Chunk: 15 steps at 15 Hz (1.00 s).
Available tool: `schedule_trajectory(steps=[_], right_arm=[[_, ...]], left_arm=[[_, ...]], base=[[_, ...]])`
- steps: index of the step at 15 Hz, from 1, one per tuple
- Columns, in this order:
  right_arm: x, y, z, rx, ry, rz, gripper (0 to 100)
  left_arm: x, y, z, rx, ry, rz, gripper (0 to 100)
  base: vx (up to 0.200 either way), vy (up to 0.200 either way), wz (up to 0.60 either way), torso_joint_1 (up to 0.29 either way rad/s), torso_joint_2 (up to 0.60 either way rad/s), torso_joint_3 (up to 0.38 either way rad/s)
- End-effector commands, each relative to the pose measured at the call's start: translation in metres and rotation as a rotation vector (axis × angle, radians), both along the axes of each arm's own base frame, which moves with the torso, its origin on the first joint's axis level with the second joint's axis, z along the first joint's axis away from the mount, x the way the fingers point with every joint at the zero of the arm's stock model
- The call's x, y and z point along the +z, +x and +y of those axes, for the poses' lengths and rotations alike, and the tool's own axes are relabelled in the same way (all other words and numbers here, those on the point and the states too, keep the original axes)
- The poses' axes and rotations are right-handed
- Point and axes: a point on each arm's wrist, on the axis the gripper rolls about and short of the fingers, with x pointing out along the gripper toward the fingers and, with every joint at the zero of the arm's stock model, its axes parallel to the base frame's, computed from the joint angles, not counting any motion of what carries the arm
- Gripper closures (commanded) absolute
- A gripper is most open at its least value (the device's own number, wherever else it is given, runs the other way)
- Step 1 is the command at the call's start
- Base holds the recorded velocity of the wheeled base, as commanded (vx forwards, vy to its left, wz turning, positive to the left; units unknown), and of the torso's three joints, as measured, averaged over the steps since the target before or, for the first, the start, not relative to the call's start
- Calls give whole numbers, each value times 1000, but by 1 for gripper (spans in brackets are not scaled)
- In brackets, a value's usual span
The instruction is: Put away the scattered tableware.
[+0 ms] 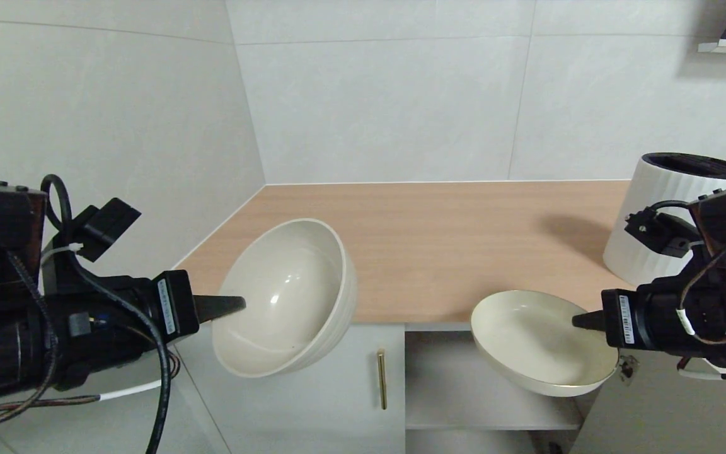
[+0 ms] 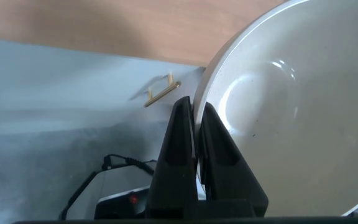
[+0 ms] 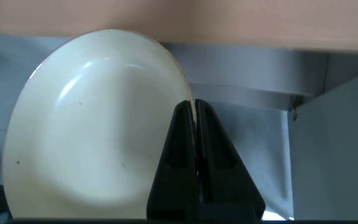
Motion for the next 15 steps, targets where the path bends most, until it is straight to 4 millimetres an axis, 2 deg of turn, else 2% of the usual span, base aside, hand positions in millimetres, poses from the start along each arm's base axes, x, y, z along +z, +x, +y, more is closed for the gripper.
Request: schedule_trajectory(steps=[1, 2, 7, 15], right_arm=[[1, -5, -2, 0, 3, -7, 100], [0, -4, -2, -2, -1, -5, 100], [-1, -2, -2, -5, -4, 0, 100], [-10, 5, 1, -6, -19, 34, 100]], left_arm=[[-2, 0, 0, 0, 4, 8, 100], [-4, 2, -1, 0, 7, 17, 100], [-7, 4, -2, 0, 11, 28, 100], [-8, 5, -2, -2, 14, 34, 100]], base=[[0, 0, 0, 0, 0, 0], [0, 0, 0, 0, 0, 0], [-200, 0, 0, 5, 1, 3], [0, 0, 0, 0, 0, 0]])
